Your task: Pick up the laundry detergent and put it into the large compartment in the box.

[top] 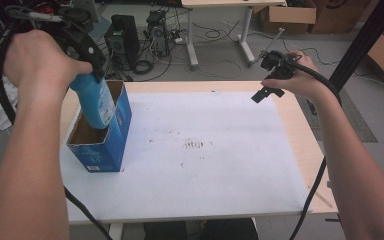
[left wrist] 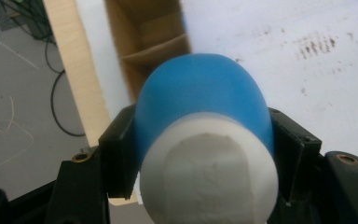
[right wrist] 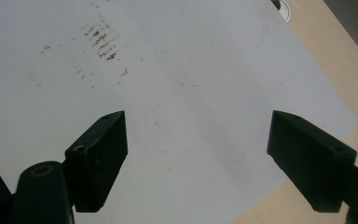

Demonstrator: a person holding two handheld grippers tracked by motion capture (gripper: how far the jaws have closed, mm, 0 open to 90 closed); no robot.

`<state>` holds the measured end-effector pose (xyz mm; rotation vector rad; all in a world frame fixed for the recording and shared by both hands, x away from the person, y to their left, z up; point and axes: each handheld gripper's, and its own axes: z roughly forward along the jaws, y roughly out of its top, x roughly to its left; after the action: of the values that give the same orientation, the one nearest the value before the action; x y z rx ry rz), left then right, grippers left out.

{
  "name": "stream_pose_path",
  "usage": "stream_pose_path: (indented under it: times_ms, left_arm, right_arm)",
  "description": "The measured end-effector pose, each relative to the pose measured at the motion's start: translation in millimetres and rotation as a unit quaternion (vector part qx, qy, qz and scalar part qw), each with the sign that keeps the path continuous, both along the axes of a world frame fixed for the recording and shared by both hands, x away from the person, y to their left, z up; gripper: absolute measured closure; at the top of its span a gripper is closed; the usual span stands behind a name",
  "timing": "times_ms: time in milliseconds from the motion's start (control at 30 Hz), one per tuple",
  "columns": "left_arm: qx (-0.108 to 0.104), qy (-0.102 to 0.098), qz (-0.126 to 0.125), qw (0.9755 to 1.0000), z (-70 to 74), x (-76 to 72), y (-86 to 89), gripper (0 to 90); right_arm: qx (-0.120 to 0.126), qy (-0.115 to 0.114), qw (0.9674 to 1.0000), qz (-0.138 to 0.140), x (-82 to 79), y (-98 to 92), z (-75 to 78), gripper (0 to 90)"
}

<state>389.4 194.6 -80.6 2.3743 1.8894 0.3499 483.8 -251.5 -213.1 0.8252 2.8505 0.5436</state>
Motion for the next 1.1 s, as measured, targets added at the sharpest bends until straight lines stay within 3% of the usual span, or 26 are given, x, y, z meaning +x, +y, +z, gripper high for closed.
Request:
stream_pose_path:
  times_ms: [100, 500, 1100]
  left_arm:
    - [0.004, 0.008, 0.013, 0.9999, -2.8, 0.6, 10.9, 37.0]
    - [-0.006, -0.001, 0.032, 0.9995, -17.7, 5.6, 30.4, 37.2]
    - [-0.012, 0.038, 0.046, 0.9981, -83.6, 20.2, 46.5, 37.3]
  right_arm:
    - [-0.004, 0.000, 1.0000, 0.000, -0.4, -1.9, 0.8, 20.2]
    - [-0.009, 0.002, 0.9999, -0.007, -0.9, -4.0, 0.3, 20.4]
    - [-0.016, 0.006, 0.9998, -0.007, 1.2, -1.1, -6.1, 20.5]
